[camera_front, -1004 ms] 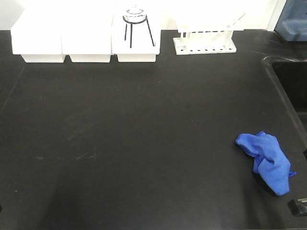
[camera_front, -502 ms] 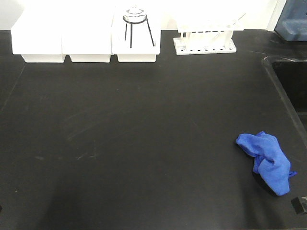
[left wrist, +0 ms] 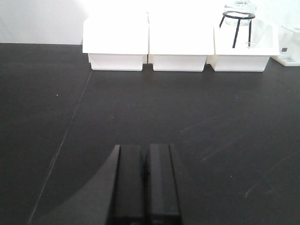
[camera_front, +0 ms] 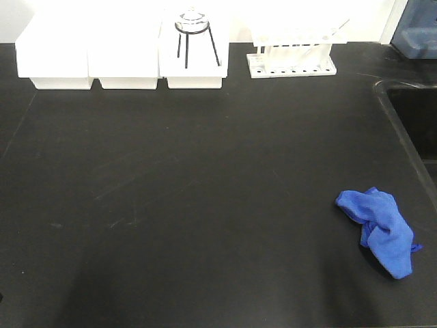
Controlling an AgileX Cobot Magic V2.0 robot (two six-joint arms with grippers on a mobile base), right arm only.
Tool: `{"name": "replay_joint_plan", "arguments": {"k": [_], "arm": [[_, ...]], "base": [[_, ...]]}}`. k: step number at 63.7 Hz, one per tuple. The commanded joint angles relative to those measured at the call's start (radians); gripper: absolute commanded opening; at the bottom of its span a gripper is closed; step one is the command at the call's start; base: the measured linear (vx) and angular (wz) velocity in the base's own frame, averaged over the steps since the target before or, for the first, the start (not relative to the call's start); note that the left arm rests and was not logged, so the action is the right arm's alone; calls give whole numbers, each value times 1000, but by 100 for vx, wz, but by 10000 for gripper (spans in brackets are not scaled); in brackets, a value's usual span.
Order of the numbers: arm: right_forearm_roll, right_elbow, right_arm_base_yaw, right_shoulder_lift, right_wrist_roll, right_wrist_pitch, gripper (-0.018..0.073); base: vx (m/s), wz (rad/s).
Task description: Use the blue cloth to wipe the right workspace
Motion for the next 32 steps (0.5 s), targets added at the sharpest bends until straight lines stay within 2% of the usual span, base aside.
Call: {"name": "replay_joint_plan", "arguments": {"k": [1, 12, 19, 26, 32], "arm": [[9, -93, -4, 95, 0, 10, -8], [14, -111, -4, 193, 0, 78, 3], [9, -111, -4, 244, -33, 142, 57], [-35, -111, -4, 287, -33, 180, 182], [-86, -110, -4, 313, -32, 197, 339]], "base": [[0, 0], [0, 0], [0, 0], [0, 0], [0, 0]]}}
